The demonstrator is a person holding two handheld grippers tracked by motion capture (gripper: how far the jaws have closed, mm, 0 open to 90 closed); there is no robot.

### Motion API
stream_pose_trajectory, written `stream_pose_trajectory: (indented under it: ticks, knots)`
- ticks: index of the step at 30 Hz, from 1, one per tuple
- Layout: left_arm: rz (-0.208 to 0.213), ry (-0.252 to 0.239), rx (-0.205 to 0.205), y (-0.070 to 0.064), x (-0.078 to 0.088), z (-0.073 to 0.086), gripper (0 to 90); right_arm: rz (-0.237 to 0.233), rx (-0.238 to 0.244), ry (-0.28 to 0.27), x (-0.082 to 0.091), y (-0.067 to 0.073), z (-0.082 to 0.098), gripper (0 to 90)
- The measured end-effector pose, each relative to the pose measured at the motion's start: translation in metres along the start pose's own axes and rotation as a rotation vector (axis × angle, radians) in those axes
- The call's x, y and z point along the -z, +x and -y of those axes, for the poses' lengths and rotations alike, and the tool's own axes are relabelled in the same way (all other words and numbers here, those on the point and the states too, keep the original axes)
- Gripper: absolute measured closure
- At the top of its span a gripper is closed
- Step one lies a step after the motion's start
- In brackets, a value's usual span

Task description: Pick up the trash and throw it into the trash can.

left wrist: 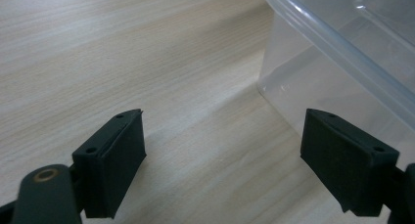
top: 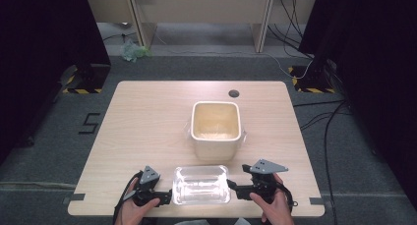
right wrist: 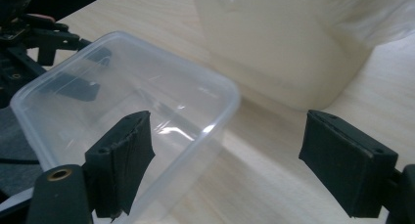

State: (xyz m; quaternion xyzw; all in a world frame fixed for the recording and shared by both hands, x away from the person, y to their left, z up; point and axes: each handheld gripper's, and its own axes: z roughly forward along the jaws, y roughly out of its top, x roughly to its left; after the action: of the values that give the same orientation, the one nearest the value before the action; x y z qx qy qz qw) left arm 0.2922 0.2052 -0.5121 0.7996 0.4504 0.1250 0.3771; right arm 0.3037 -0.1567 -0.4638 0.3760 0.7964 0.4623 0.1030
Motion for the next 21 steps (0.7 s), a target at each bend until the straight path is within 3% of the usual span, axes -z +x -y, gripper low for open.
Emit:
stream_pose_trajectory:
  ticks: [6, 8, 12, 14, 21]
  knots:
    - [0.014, 0.002, -0.009, -0.005, -0.002, -0.001, 15.9, -0.057, -0.021, 0.054, -0.016, 0.005, 0.007, 18.8]
    - [0.018, 0.0, -0.013, -0.006, -0.002, -0.002, 16.5, -0.105, -0.056, 0.064, -0.023, 0.006, 0.008, 17.8]
    - [0.019, -0.001, -0.024, -0.011, -0.003, -0.006, 17.1, -0.144, -0.081, 0.073, -0.029, 0.009, 0.01, 14.4]
    - [0.016, -0.001, -0.029, -0.013, -0.003, -0.007, 17.5, -0.144, -0.114, 0.073, -0.033, 0.009, 0.01, 14.6]
    - [0.008, -0.001, -0.011, -0.015, -0.003, -0.008, 20.7, -0.127, -0.107, 0.066, -0.033, 0.012, 0.011, 14.6]
